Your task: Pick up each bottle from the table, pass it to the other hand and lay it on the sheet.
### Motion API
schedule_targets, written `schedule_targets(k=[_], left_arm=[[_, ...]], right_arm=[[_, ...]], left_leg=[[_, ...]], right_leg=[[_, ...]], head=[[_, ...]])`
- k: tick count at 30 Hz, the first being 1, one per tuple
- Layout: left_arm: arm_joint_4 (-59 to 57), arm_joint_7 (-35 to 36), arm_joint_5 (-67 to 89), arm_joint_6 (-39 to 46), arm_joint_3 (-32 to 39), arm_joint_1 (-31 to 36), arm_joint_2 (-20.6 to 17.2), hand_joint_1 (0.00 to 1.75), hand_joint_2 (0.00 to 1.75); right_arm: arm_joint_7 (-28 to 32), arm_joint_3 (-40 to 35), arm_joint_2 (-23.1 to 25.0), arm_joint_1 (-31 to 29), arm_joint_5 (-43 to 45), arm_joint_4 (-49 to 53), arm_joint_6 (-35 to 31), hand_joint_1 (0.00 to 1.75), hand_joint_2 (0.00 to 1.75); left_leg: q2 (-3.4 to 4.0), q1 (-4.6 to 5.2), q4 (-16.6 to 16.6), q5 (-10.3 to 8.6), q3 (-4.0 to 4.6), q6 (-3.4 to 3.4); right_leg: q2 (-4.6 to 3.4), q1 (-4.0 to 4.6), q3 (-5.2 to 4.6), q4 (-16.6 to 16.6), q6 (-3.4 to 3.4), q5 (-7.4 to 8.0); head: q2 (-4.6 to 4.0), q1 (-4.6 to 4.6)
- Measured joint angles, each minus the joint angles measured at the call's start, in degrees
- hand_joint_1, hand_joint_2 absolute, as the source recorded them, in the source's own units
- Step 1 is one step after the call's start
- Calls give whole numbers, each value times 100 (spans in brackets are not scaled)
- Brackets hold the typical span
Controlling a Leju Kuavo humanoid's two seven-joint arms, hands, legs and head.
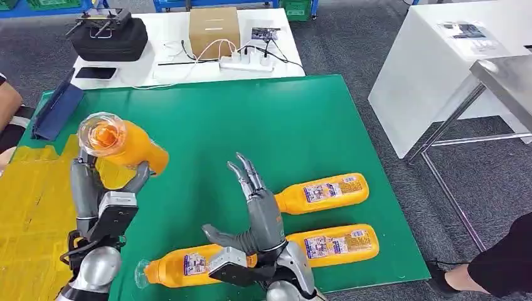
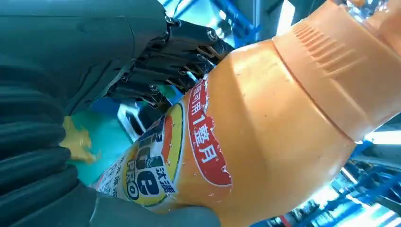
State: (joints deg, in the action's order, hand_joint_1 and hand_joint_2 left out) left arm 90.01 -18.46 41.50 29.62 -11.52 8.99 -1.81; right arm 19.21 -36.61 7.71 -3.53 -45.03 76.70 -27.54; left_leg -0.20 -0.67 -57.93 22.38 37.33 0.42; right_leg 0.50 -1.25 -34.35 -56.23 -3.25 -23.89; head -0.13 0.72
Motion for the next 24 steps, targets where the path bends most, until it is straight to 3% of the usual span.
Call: schedule_targets(k=[4, 9, 16, 24], left_arm=[[-107, 662, 1618, 166, 63, 139, -179, 175, 175], [-757, 1864, 4404, -409, 114, 575, -739, 175, 175], [-1621, 1984, 4735, -880, 13, 983, -1215, 175, 175], [-3255, 2288, 4803, -1665, -930, 1892, -1576, 175, 175]], right_arm=[[-227, -160, -101, -10, -267, 24, 463, 0, 175], [-533, -413, -282, -32, -546, 44, 1232, 0, 175], [-625, -627, -474, -128, -629, 44, 1444, 0, 175], [-734, -924, -562, -334, -819, -111, 1724, 0, 175]], left_leg=[[-1, 1, 0, 0, 1, 0], [3, -1, 0, -4, -2, -3], [2, -4, 0, -5, 1, -4], [0, -3, 0, -10, 3, -5]], right_leg=[[0, -1, 0, 1, 0, 0], [-2, 2, -7, -3, 2, 4], [-2, 4, -7, -4, 3, 4], [-2, 4, -9, -4, 3, 5]], head=[[0, 0], [0, 0], [0, 2], [0, 0]])
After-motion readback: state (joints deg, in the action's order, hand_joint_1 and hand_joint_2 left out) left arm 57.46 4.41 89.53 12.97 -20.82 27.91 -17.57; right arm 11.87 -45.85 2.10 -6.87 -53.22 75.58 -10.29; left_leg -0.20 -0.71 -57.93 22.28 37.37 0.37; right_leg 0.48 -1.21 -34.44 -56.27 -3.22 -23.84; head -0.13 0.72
